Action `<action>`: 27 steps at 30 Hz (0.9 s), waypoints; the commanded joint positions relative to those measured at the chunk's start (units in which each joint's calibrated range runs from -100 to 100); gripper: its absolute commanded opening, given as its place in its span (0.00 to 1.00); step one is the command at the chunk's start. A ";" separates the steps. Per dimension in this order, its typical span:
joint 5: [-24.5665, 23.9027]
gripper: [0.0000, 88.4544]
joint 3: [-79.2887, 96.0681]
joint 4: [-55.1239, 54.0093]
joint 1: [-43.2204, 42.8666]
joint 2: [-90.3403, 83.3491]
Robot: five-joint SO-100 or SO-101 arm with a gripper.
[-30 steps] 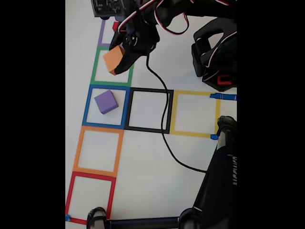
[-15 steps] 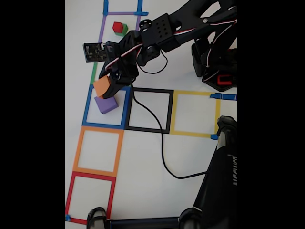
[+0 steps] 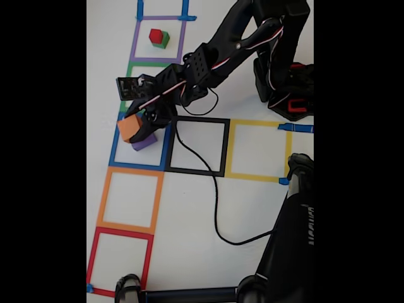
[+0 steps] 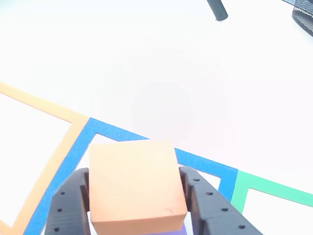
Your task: Tower of hanoi
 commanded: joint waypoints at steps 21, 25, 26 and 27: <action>0.36 0.07 0.94 -12.89 0.87 8.85; 0.36 0.07 2.12 -13.78 0.39 8.93; 0.36 0.07 2.39 -14.03 0.20 8.77; 0.36 0.07 2.85 -14.27 0.00 8.52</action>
